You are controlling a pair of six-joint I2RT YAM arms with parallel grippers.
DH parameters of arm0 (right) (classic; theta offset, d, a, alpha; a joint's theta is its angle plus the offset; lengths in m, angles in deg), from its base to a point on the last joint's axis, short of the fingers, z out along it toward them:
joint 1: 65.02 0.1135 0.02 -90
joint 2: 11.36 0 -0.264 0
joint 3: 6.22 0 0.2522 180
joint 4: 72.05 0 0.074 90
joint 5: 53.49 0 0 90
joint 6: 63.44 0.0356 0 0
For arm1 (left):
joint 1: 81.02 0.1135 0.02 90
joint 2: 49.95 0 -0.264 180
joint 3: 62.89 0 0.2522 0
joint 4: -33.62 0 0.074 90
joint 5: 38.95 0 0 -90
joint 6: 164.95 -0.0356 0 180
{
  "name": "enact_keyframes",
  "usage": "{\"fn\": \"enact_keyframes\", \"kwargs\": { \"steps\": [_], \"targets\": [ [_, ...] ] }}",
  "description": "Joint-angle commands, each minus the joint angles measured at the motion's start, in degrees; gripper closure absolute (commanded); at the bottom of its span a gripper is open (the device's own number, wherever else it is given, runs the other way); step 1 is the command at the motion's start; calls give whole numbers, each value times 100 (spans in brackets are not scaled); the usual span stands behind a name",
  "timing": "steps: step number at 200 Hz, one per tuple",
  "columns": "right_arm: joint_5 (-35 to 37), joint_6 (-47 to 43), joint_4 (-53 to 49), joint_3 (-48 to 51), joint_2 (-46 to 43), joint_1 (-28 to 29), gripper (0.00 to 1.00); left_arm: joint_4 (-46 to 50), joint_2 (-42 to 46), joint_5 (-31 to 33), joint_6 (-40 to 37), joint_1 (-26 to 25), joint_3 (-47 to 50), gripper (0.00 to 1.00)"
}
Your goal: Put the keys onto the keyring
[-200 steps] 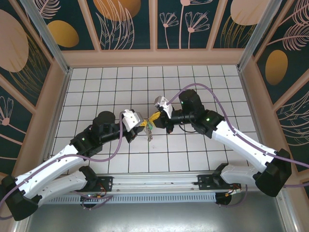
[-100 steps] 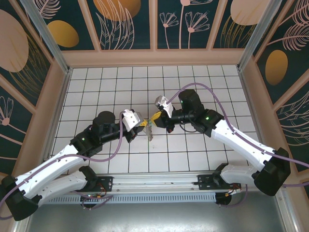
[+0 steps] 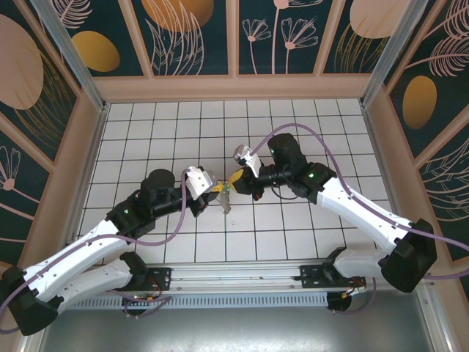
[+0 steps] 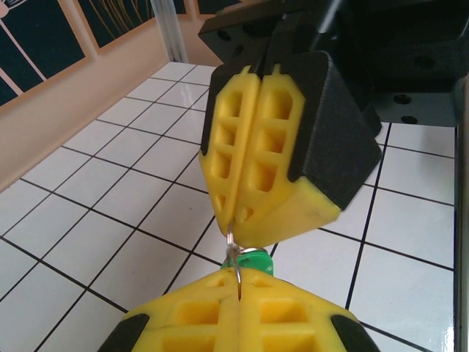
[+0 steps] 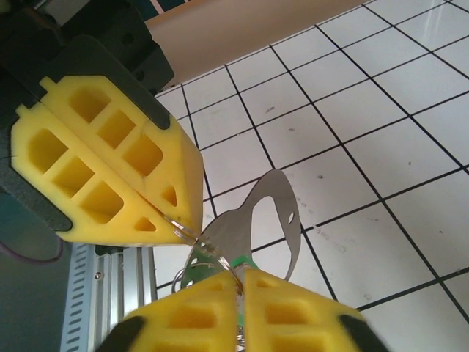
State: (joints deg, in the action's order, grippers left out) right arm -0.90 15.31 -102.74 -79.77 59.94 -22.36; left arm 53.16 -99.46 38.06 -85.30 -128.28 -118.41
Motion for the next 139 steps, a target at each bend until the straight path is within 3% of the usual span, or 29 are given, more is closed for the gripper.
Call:
{"fn": "enact_keyframes", "kwargs": {
  "steps": [1, 45, 108, 139],
  "targets": [
    [156, 26, -109, -126, -154, -126, 79, -297, 178, -120, -82, -25, -25, 100],
    [515, -212, -98, 46, -808, -126, 59, -254, 245, -168, -128, -26, -85, 100],
    [-506, -634, 1360, 863, -2077, 79, 52, -444, 398, -1869, -215, -27, -359, 100],
    [-734, -702, 1712, 950, -2076, 50, 51, -695, 381, -2395, -196, -20, -374, 100]
  ]
}}
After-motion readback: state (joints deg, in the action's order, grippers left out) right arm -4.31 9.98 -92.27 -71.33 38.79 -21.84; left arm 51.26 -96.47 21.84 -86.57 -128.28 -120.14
